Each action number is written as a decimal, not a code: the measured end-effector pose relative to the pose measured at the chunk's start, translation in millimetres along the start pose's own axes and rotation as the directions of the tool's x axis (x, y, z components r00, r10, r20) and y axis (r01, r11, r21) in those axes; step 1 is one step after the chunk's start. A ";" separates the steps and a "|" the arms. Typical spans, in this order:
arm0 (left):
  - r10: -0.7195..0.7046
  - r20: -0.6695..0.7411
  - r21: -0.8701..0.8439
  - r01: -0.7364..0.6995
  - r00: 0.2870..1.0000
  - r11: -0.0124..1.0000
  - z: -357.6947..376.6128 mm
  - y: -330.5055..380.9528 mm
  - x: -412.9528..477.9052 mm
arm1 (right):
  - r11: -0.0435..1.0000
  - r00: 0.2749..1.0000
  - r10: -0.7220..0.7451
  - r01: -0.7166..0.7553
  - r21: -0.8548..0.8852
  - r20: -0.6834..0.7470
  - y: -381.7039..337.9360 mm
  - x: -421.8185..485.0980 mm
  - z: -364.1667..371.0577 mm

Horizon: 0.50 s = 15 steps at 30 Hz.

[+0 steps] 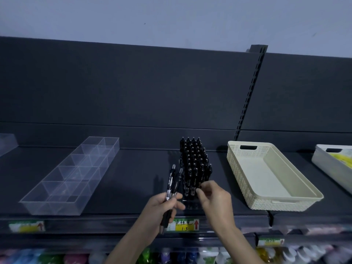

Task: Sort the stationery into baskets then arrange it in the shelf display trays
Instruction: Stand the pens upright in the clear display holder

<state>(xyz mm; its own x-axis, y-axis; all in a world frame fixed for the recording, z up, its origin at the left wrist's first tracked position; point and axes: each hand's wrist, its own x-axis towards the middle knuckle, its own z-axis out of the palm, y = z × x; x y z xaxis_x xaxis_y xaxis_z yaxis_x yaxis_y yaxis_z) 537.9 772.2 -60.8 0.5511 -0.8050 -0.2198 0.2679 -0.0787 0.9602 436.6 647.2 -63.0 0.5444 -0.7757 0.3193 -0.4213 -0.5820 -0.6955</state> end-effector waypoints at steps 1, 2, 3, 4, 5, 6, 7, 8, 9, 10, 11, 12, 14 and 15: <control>0.003 0.015 0.011 -0.003 1.000 1.000 2.7 0.9 0.7 | 0.999 1.000 -0.015 0.014 0.040 0.004 -1.9 -1.2 -4.4; 0.007 0.030 0.022 -0.008 1.000 1.000 5.9 1.8 1.4 | 0.996 0.999 -0.022 0.019 0.092 0.025 -5.2 -1.5 -8.1; 0.019 0.049 0.034 -0.020 0.999 0.999 9.7 2.9 1.5 | 0.988 0.998 -0.018 0.008 0.157 0.063 -9.0 -1.3 -11.2; 0.037 0.074 0.058 -0.041 0.997 0.997 13.5 3.5 1.7 | 0.975 0.994 -0.005 -0.020 0.222 0.113 -13.2 -0.8 -13.4; 0.057 0.102 0.089 -0.067 0.993 0.994 17.1 4.1 1.6 | 0.959 0.987 0.011 -0.056 0.277 0.162 -17.0 -0.1 -15.1; 0.072 0.125 0.120 -0.087 0.990 0.989 20.5 4.9 0.7 | 0.942 0.979 0.025 -0.091 0.324 0.201 -19.1 0.5 -16.4; 0.078 0.135 0.132 -0.096 0.988 0.987 23.2 5.9 0.1 | 0.920 0.973 0.035 -0.121 0.372 0.229 -19.7 1.2 -17.5; 0.072 0.132 0.118 -0.088 0.989 0.989 25.0 6.9 0.1 | 0.896 0.966 0.040 -0.147 0.418 0.254 -18.5 2.5 -18.8; 0.057 0.119 0.082 -0.067 0.991 0.994 26.2 7.8 0.5 | 0.873 0.959 0.040 -0.170 0.458 0.281 -17.4 3.6 -21.2; 0.040 0.104 0.040 -0.044 0.994 0.998 27.0 8.1 0.9 | 0.855 0.952 0.038 -0.188 0.483 0.304 -15.4 4.9 -23.2; 0.030 0.092 0.011 -0.031 0.995 0.999 27.7 8.5 1.2 | 0.844 0.945 0.034 -0.201 0.497 0.324 -14.3 5.6 -25.6; 0.033 0.080 0.004 -0.033 0.996 0.999 28.3 8.3 2.0 | 0.841 0.941 0.032 -0.207 0.499 0.337 -12.8 6.1 -26.6; 0.060 0.064 0.006 -0.061 0.996 0.998 30.0 7.2 3.1 | 0.844 0.938 0.040 -0.216 0.492 0.343 -11.4 4.6 -27.1; 0.073 0.056 0.007 -0.074 0.996 0.997 30.6 7.1 3.4 | 0.845 0.938 0.051 -0.223 0.485 0.343 -11.7 3.3 -27.0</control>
<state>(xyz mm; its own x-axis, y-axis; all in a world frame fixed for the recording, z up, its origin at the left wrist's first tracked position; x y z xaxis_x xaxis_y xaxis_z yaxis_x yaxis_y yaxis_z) 517.5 750.9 -49.5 0.5240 -0.8404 -0.1386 0.2209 -0.0231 0.9750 423.7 644.8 -36.4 0.7380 -0.6734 0.0435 -0.1256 -0.2004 -0.9716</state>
